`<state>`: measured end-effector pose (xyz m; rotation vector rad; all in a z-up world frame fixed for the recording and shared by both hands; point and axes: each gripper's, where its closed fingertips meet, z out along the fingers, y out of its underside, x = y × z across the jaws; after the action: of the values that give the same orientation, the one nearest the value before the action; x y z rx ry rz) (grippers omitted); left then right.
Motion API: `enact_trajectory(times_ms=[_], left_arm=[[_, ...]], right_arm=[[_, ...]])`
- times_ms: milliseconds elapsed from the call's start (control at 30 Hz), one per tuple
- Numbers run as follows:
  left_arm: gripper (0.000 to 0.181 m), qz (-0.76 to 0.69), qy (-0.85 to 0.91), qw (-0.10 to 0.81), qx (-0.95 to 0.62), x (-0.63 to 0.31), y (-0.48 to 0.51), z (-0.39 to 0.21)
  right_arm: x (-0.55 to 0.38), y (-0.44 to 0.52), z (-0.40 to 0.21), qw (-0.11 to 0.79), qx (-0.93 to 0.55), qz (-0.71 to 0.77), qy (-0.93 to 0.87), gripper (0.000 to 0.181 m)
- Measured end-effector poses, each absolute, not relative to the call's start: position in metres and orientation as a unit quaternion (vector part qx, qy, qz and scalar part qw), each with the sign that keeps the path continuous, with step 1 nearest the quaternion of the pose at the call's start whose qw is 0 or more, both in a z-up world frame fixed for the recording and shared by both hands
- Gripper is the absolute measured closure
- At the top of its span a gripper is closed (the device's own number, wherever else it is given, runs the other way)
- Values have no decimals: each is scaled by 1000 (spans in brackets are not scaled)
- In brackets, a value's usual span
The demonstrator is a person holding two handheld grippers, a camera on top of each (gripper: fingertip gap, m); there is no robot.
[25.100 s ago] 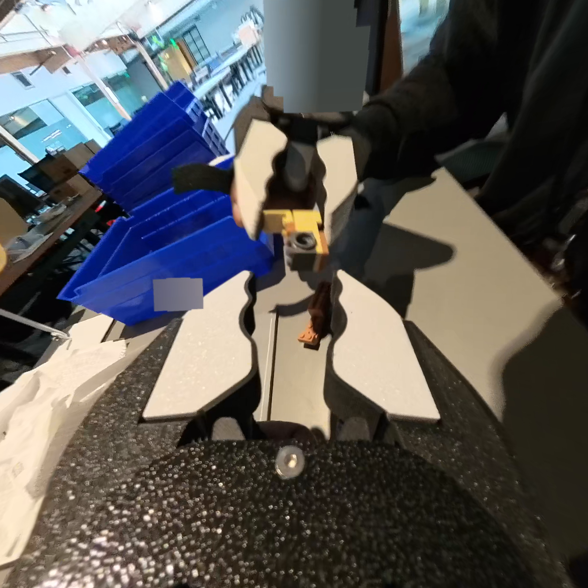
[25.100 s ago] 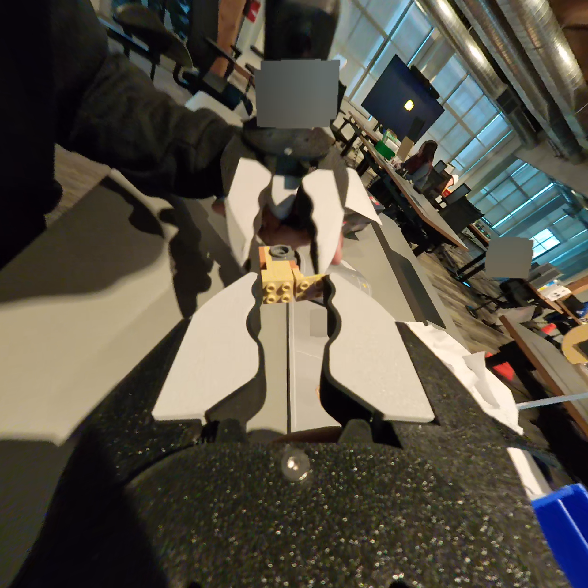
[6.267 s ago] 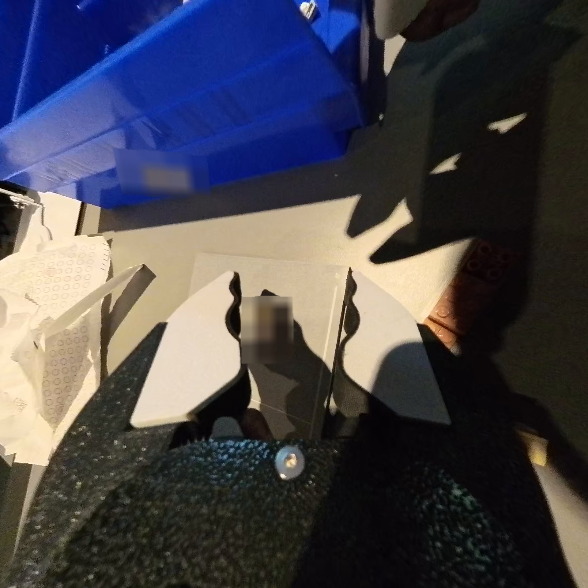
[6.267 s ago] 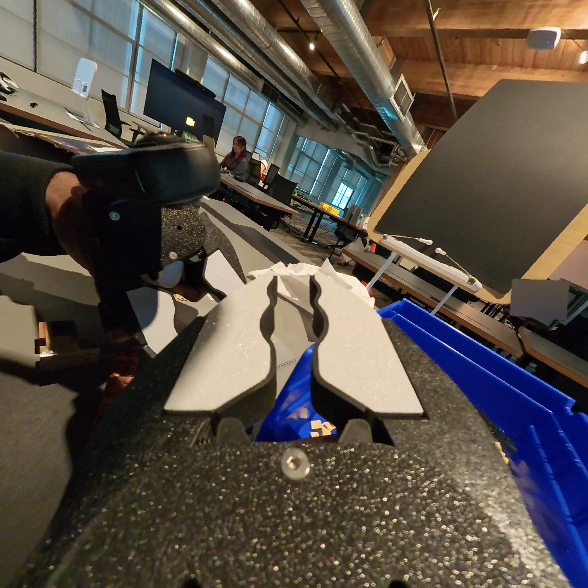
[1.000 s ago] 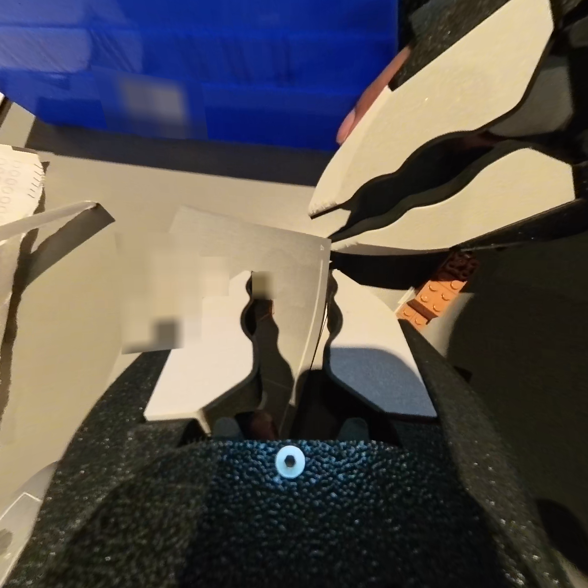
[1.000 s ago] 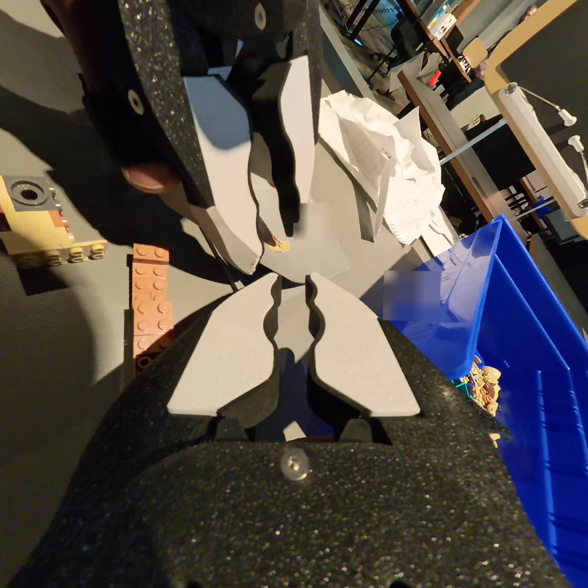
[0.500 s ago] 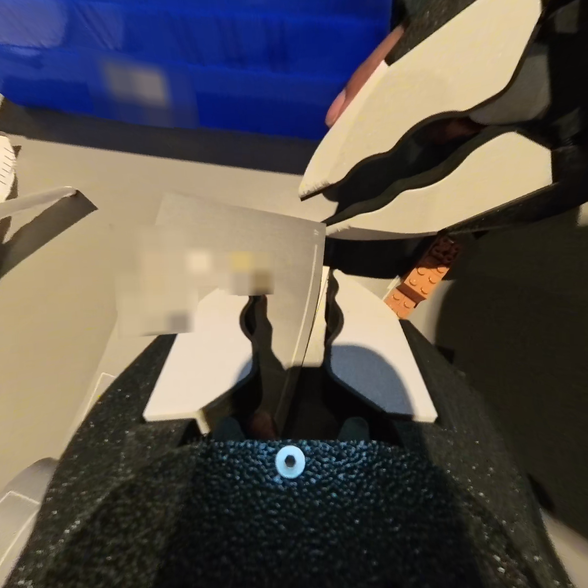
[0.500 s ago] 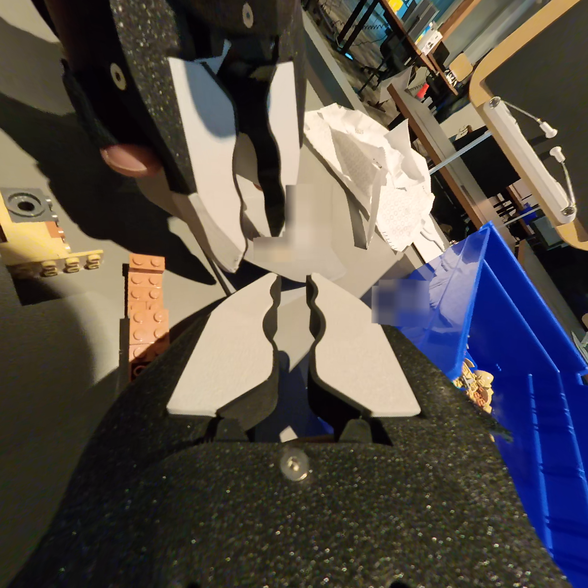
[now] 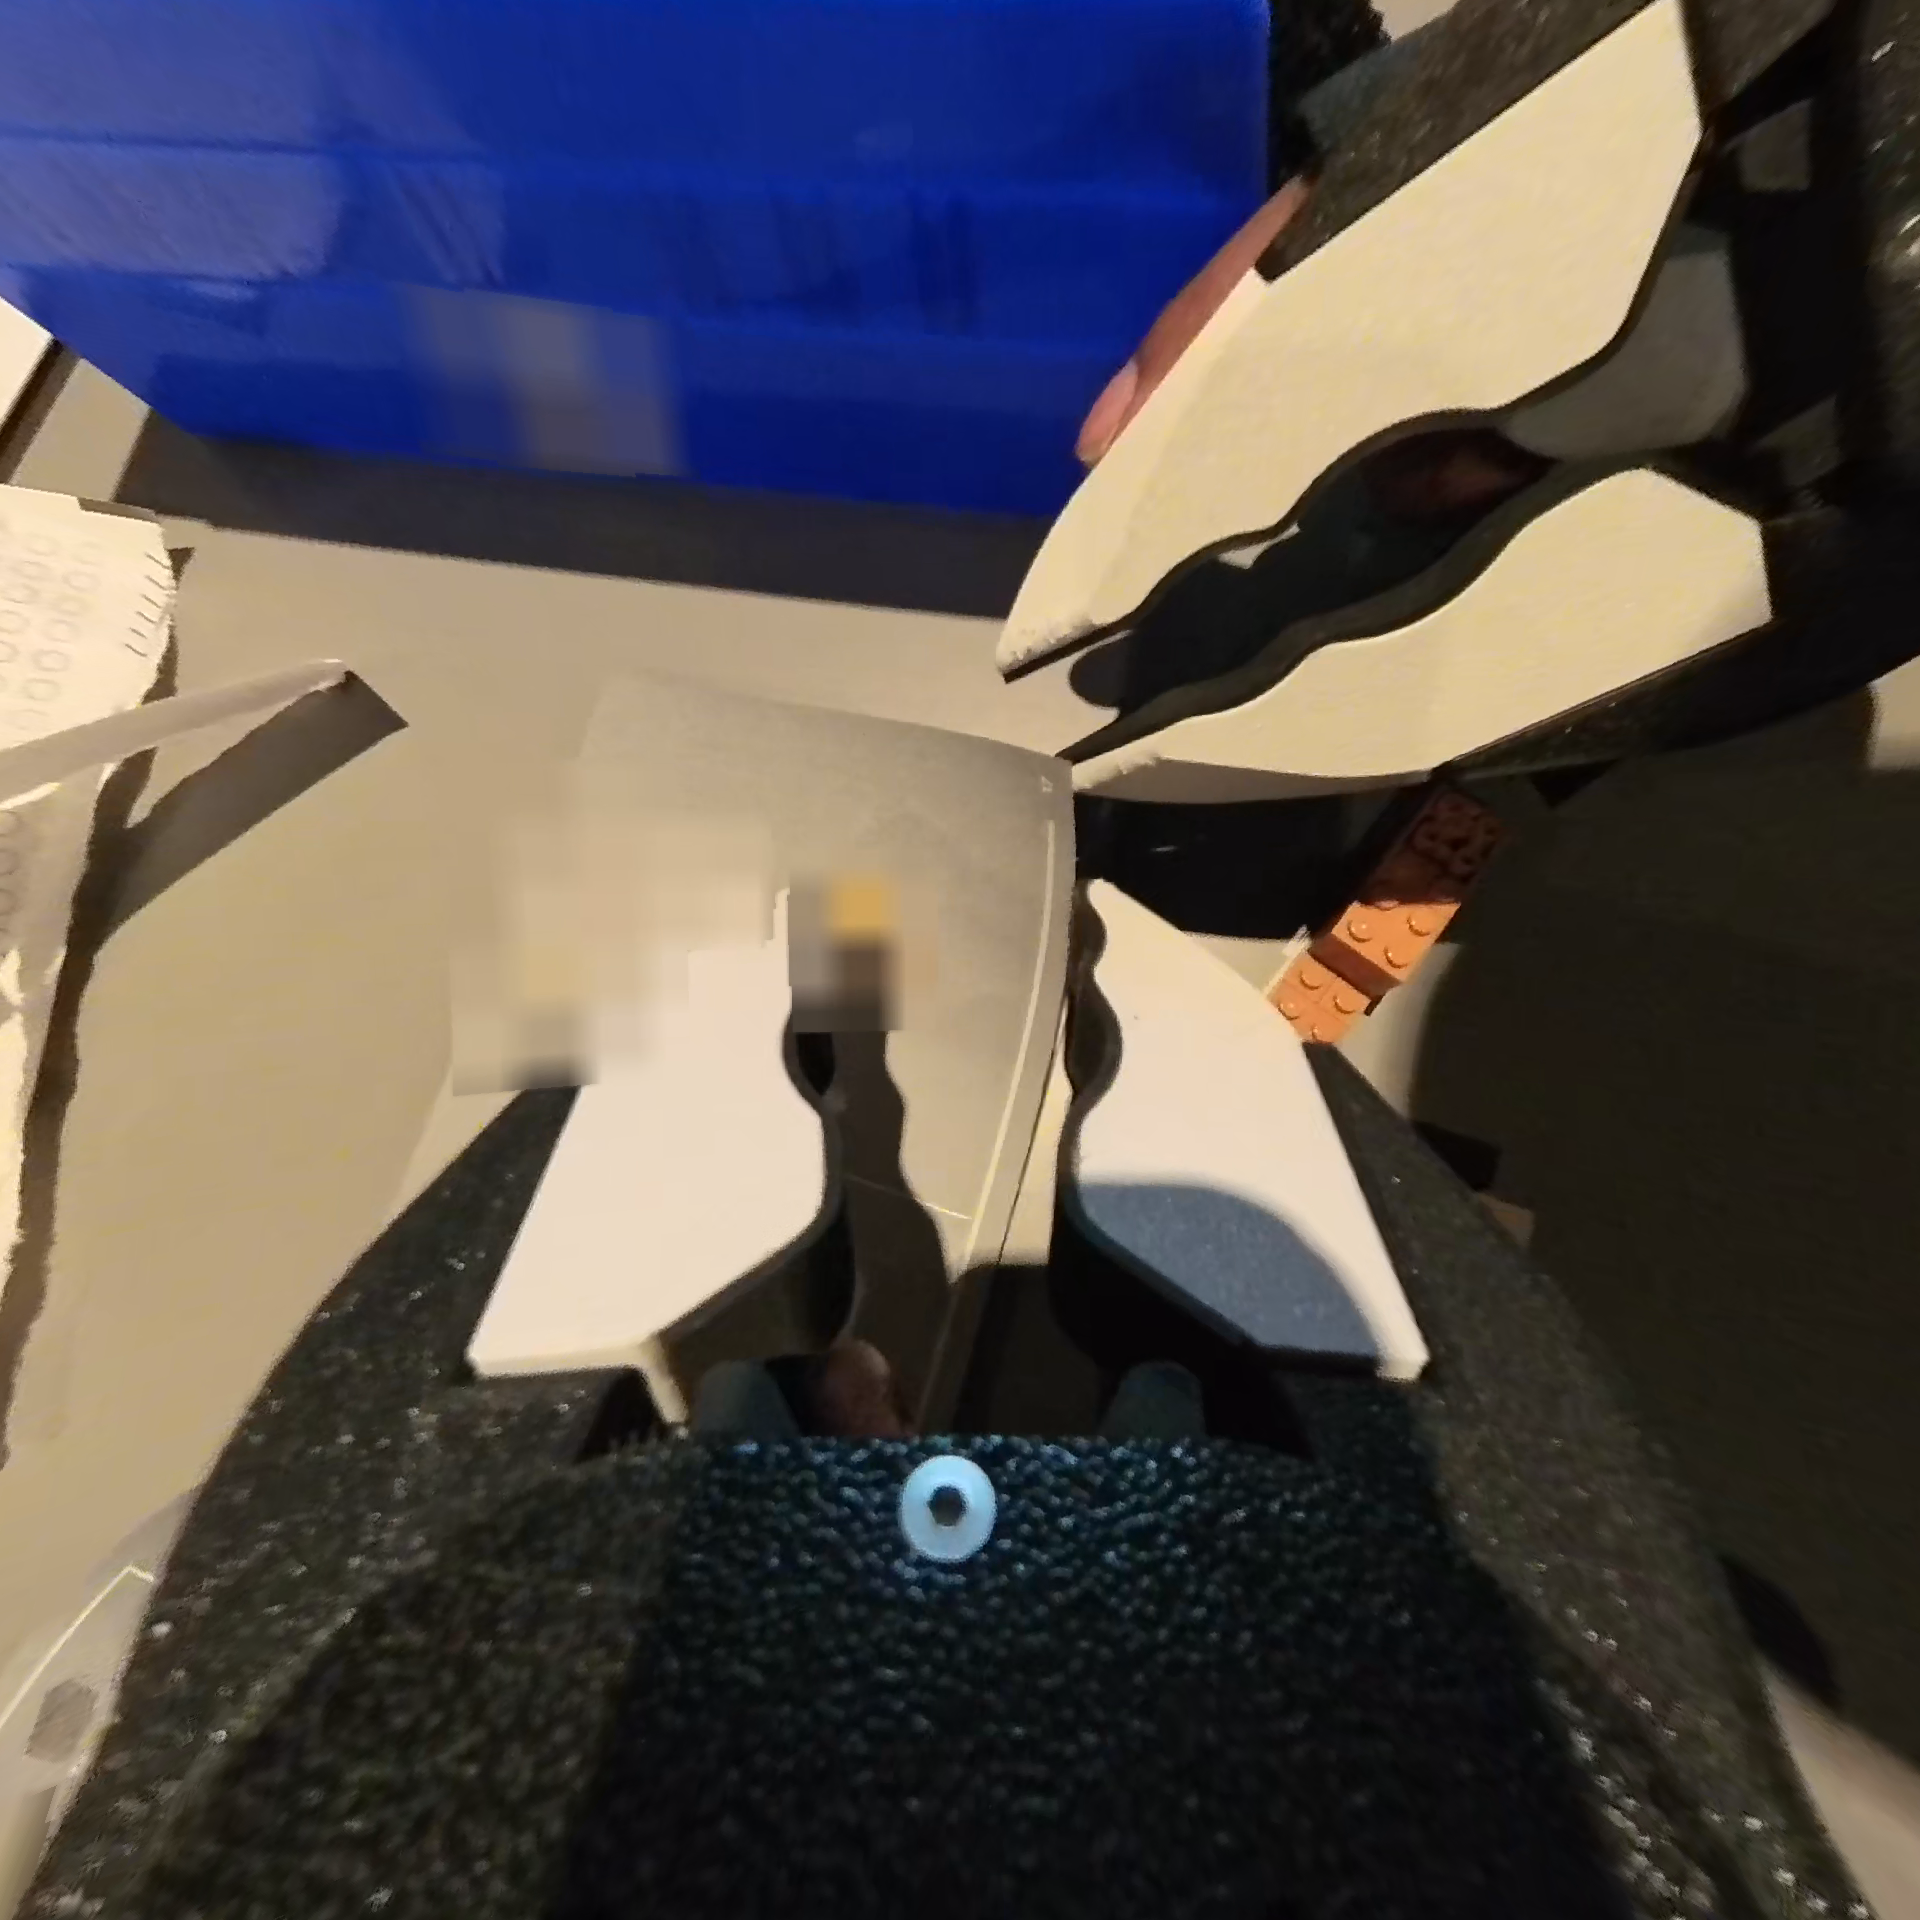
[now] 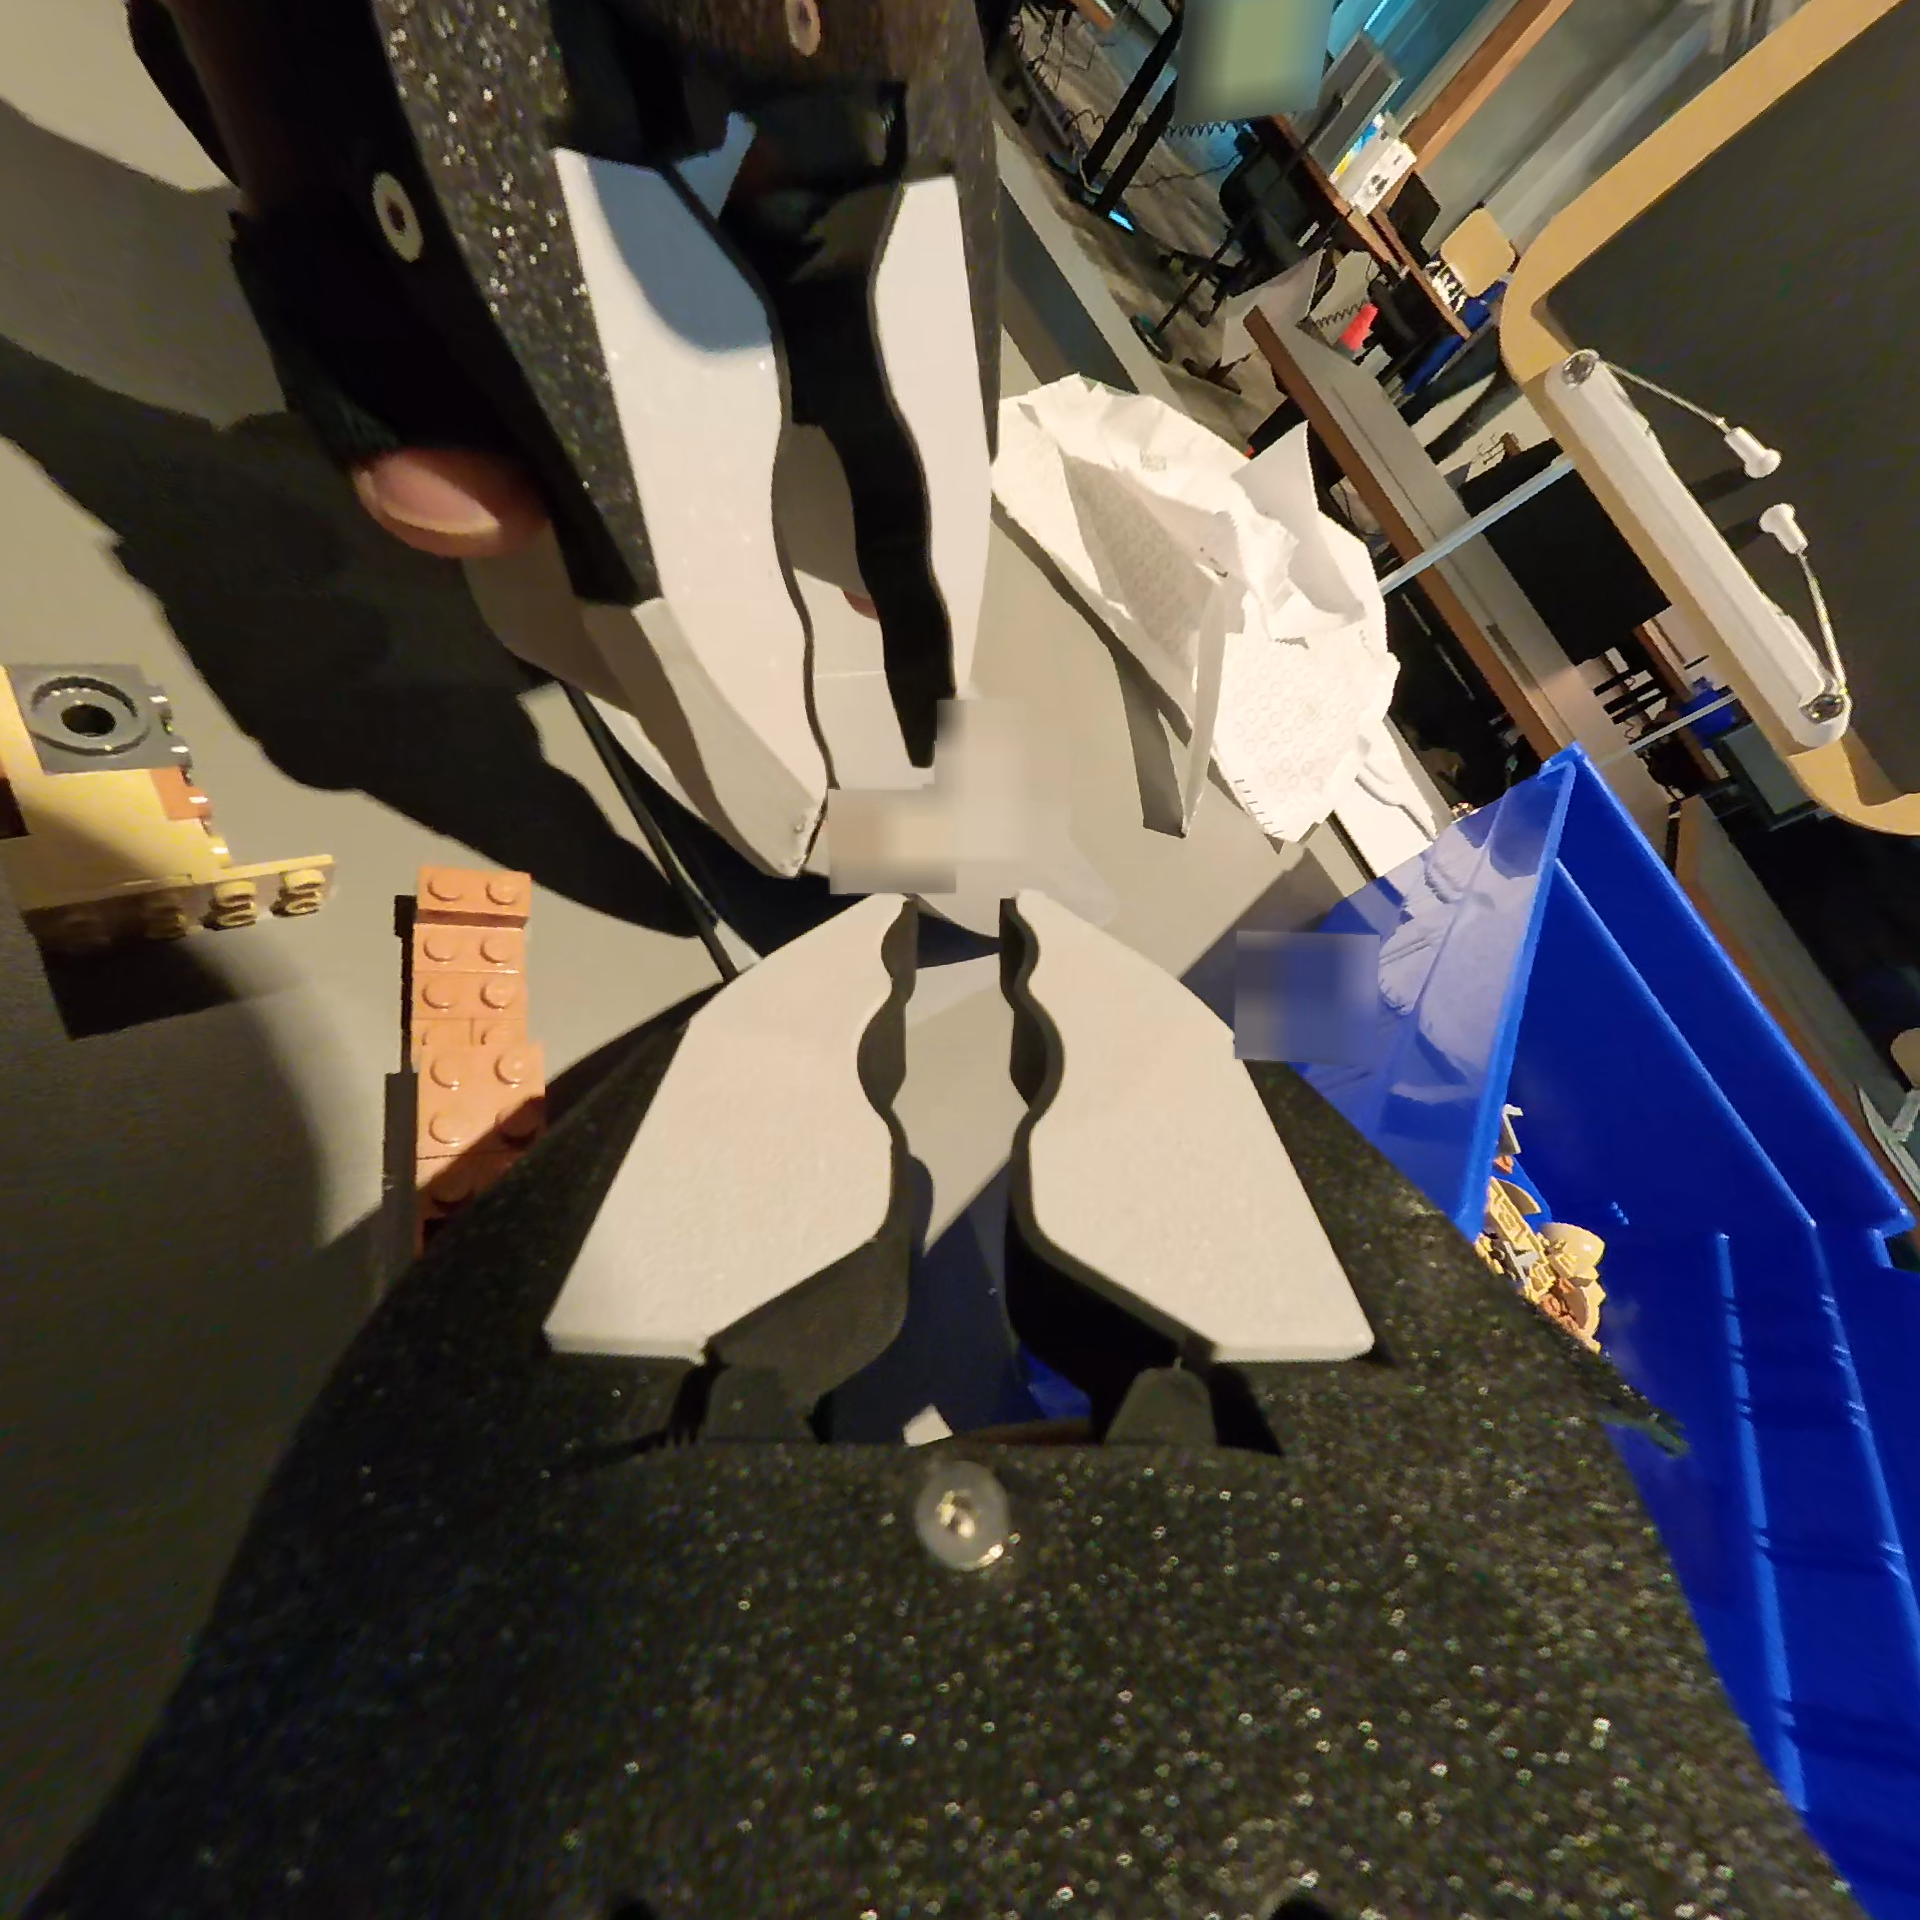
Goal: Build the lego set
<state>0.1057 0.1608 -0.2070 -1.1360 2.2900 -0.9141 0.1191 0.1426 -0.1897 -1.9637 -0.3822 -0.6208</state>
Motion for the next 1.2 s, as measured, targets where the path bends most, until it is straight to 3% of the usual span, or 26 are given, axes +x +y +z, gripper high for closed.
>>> enact_trajectory(times_ms=[33, 1200], left_arm=[[139, -330, 825, 211, -408, 106, 160, -207], [139, -337, 820, 201, -416, 107, 161, -211]], right_arm=[[119, 143, -190, 499, -812, -257, -158, 167], [117, 139, -193, 493, -815, -256, -166, 167]])
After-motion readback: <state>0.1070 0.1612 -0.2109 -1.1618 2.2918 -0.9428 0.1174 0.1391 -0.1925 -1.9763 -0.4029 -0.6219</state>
